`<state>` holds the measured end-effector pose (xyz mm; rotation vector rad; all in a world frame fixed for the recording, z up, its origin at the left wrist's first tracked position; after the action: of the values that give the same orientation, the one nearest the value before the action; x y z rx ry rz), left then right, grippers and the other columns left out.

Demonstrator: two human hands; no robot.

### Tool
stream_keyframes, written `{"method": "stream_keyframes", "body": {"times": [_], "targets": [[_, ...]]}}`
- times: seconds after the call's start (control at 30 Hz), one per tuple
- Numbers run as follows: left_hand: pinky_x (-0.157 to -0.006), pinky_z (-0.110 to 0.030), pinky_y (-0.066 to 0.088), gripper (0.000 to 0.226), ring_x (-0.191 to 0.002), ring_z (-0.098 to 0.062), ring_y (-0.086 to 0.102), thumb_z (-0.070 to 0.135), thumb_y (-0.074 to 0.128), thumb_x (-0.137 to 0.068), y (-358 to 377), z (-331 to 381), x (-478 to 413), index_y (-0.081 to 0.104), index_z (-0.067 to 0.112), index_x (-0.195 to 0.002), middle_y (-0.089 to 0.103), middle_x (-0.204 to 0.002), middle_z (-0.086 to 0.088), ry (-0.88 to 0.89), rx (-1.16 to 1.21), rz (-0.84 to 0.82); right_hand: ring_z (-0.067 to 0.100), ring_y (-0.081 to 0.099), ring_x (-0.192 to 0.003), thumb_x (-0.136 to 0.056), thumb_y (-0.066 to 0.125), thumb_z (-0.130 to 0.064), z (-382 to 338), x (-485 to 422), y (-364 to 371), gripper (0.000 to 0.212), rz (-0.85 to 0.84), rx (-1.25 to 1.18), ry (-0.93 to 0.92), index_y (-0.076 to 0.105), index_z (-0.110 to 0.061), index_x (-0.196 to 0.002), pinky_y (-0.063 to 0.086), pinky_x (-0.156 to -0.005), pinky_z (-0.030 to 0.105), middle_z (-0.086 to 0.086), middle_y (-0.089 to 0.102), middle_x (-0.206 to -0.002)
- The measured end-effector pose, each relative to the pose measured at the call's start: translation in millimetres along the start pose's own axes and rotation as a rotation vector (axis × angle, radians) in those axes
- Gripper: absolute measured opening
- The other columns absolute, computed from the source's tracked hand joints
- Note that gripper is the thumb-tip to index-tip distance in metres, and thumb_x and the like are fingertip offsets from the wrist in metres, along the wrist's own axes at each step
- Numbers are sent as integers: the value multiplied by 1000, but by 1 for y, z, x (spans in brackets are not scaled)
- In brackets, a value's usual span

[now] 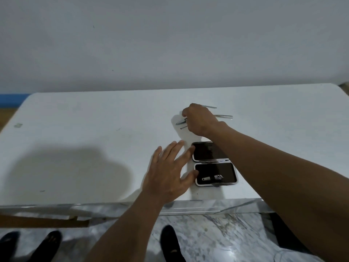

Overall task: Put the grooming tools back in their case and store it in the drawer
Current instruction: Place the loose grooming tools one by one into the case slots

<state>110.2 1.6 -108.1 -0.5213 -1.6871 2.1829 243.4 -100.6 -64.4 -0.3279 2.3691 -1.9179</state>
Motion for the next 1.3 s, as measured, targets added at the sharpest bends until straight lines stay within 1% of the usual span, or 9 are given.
{"method": "stream_keyframes", "body": {"times": [0.1,0.23,0.3,0.37,0.47,0.6,0.8,1.07,1.3], "targets": [[-119,-49,17,66,-148,-16,17,68,24,-92,0,0,0,21,39,-152,23,-161,4,-7,-8,5,38,60,-97,-84,54,1,-1,-9,4,19,-29,41,-19,64,0,-99,39,-70,31,20,60,-105],[-119,-49,18,66,-148,-16,18,67,26,-92,0,0,0,22,39,-152,24,-160,4,-9,-10,5,38,61,-91,-84,53,1,1,-8,-1,8,-14,12,2,61,0,-85,39,-67,32,18,60,-95],[-118,-50,20,66,-147,-17,20,66,28,-92,1,-1,1,24,38,-152,26,-160,4,-10,-6,9,36,62,-91,-84,52,-1,4,-2,-7,15,22,-28,16,66,3,-91,48,-71,34,18,65,-98],[-117,-51,21,66,-147,-18,22,66,29,-92,1,0,0,26,38,-151,28,-159,2,-6,-2,6,34,63,-91,-84,53,-4,7,12,-15,20,50,-57,21,69,0,-95,52,-77,37,18,69,-99],[-117,-52,20,66,-147,-20,22,66,26,-92,2,0,0,24,38,-152,27,-160,1,2,-12,-1,34,64,-94,-84,54,-8,13,46,-25,20,75,-101,26,71,-5,-96,52,-80,37,15,71,-100],[-119,-50,15,66,-149,-18,16,66,24,-93,6,-1,2,17,40,-153,21,-162,2,-6,-43,-11,32,62,-96,-85,55,-13,25,105,-28,19,76,-128,39,70,-10,-96,50,-82,39,11,70,-102],[-120,-48,13,65,-149,-18,15,65,23,-94,5,0,3,15,39,-153,21,-162,2,2,-47,0,31,61,-89,-88,57,-14,40,166,-18,15,38,-133,69,70,-10,-93,51,-79,41,11,69,-95],[-120,-47,12,66,-149,-18,16,67,21,-93,5,-1,2,17,40,-153,22,-161,2,4,-40,11,34,59,-92,-88,57,-15,46,186,-12,17,66,-94,75,69,-8,-99,49,-80,40,15,66,-101],[-120,-47,12,66,-149,-17,16,68,20,-92,5,-2,2,18,41,-153,23,-161,2,2,-25,17,36,59,-91,-89,55,-15,48,187,-10,19,69,-76,89,69,-9,-100,48,-79,39,14,63,-101]]}}
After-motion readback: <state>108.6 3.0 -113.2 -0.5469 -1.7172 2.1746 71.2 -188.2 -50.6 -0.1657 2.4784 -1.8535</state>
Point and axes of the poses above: each hand's wrist, its own x-axis away from the middle knuckle, its own y-axis out of the palm, z = x × y, the point moved 8 cm from there along -x, towards the middle knuckle
